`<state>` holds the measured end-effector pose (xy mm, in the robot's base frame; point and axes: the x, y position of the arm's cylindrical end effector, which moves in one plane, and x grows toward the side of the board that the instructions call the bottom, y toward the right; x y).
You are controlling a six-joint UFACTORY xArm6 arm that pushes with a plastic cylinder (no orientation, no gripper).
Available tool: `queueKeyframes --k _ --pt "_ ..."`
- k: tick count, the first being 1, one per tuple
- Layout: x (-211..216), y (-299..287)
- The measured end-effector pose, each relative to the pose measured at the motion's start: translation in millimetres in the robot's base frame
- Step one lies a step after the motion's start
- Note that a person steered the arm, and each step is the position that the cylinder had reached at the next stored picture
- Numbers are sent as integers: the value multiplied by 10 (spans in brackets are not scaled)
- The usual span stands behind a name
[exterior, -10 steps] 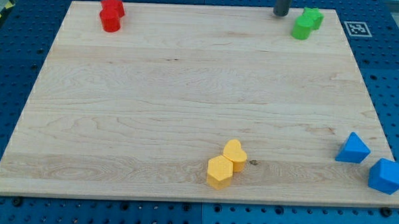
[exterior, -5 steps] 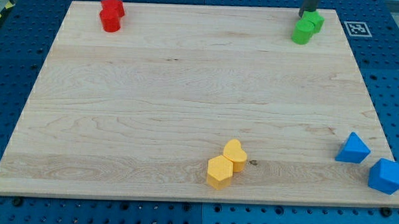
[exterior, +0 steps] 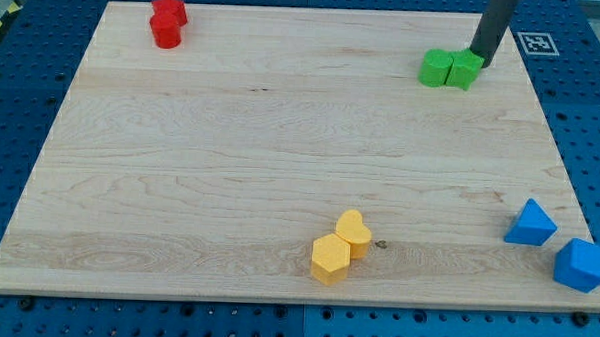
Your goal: Move the green blocks to the center right
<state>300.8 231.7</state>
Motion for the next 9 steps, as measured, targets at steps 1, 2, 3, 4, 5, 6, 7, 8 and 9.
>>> queueKeyframes --k 1,2,3,4,5,6,7,8,9 --pt "-223 -53" --pt "-297 -392" --pt "-25 -450" --pt "88 -450" --pt "126 -450" --pt "318 -385" --pt "495 -130" --pt "512 53" --pt "123 -127"
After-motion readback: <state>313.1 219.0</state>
